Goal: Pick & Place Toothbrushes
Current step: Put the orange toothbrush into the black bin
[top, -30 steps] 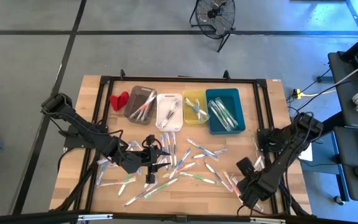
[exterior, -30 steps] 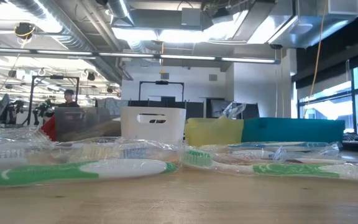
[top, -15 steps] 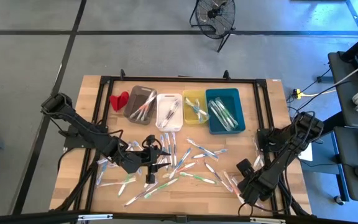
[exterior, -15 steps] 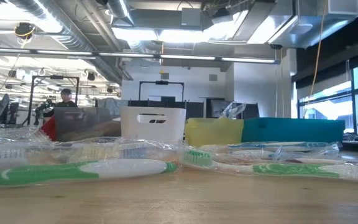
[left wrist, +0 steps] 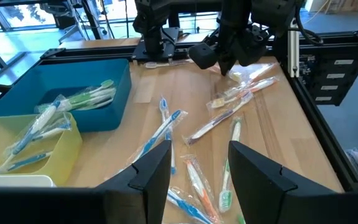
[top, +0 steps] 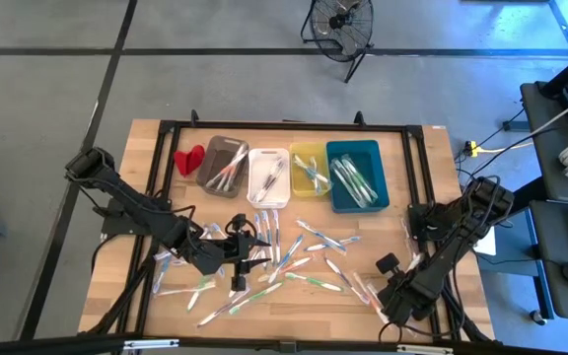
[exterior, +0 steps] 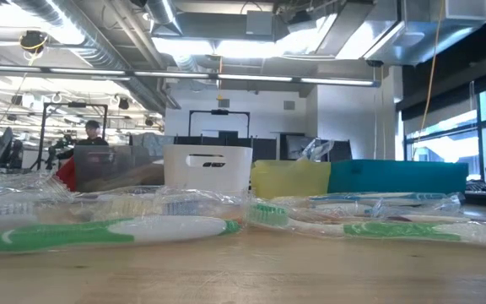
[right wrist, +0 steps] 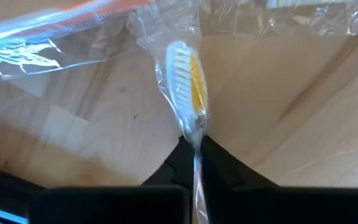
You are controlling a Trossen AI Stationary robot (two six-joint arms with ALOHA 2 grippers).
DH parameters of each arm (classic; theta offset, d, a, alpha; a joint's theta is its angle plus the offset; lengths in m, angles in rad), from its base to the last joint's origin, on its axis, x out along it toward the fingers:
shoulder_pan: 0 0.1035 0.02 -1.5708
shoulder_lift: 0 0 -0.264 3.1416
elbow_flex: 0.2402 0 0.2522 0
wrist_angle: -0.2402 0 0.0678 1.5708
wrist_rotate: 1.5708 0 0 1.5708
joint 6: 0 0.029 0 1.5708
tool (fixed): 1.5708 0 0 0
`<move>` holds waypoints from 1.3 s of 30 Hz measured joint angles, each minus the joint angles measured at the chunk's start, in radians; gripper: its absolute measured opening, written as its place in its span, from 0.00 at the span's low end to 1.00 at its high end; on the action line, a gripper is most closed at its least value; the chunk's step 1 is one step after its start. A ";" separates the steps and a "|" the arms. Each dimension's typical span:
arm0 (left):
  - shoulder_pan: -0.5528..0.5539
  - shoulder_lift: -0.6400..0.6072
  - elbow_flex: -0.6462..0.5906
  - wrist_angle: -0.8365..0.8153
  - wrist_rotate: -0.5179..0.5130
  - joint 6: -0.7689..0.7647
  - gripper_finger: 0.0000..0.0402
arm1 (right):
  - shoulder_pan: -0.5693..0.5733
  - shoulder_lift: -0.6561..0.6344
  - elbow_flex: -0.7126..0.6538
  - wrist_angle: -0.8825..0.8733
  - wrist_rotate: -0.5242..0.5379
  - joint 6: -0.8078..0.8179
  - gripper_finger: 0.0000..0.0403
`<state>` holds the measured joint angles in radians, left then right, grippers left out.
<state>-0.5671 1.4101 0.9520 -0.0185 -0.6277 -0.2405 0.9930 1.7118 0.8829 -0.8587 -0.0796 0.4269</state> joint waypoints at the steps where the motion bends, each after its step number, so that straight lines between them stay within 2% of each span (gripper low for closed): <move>1: 0.000 0.000 0.000 0.000 0.000 0.000 0.38 | -0.001 0.000 0.000 0.003 0.001 0.006 0.04; 19: 0.000 0.000 0.000 0.000 0.003 0.001 0.38 | -0.031 0.000 -0.001 0.022 -0.015 0.004 0.00; 35: 0.000 0.000 0.000 0.128 0.316 0.189 0.39 | -0.049 0.010 0.059 -0.006 0.003 0.012 0.01; 39: 0.000 0.000 0.000 0.128 0.324 0.194 0.38 | -0.062 0.010 0.082 -0.041 0.023 0.011 0.01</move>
<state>-0.5674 1.4101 0.9524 0.1094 -0.3035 -0.0467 0.9306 1.7222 0.9650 -0.8996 -0.0566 0.4381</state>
